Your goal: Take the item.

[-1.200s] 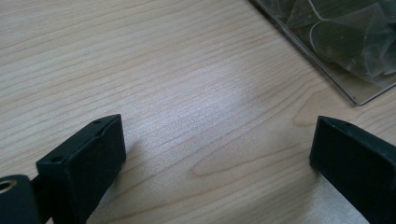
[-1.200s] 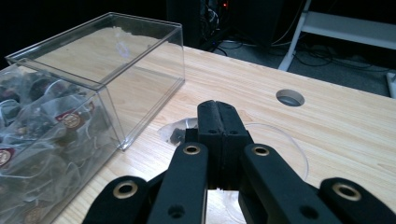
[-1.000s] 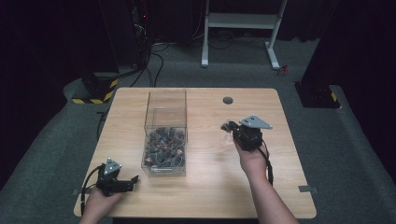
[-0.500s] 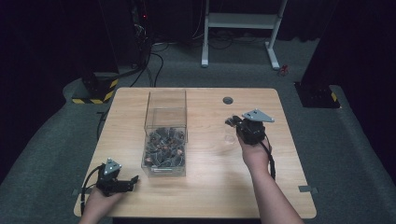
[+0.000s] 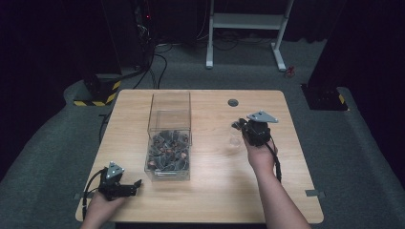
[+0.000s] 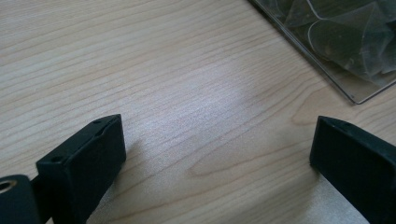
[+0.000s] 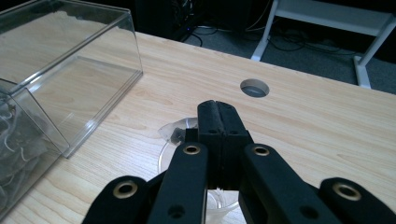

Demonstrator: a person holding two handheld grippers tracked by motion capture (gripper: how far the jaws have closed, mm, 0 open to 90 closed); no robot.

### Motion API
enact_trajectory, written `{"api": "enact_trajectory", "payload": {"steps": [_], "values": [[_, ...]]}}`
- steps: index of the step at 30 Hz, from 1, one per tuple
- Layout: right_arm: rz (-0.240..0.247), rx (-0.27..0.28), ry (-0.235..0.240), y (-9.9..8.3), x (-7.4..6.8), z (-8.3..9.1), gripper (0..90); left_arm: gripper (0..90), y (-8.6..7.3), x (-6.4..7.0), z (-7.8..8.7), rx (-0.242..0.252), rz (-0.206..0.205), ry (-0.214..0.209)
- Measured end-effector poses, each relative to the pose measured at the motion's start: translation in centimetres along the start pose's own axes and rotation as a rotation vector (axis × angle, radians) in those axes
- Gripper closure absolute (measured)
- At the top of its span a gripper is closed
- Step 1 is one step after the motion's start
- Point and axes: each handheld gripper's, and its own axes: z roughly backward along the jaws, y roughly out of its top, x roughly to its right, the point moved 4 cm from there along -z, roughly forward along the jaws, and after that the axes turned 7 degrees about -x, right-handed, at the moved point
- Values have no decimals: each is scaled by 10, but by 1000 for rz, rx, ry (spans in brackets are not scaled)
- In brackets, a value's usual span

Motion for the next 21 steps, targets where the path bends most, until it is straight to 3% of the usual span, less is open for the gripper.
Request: {"api": "enact_trajectory", "payload": {"steps": [21], "values": [[2, -77, -25, -14, 6, -20, 896, 38, 0, 0, 0, 1, 1, 0]]}}
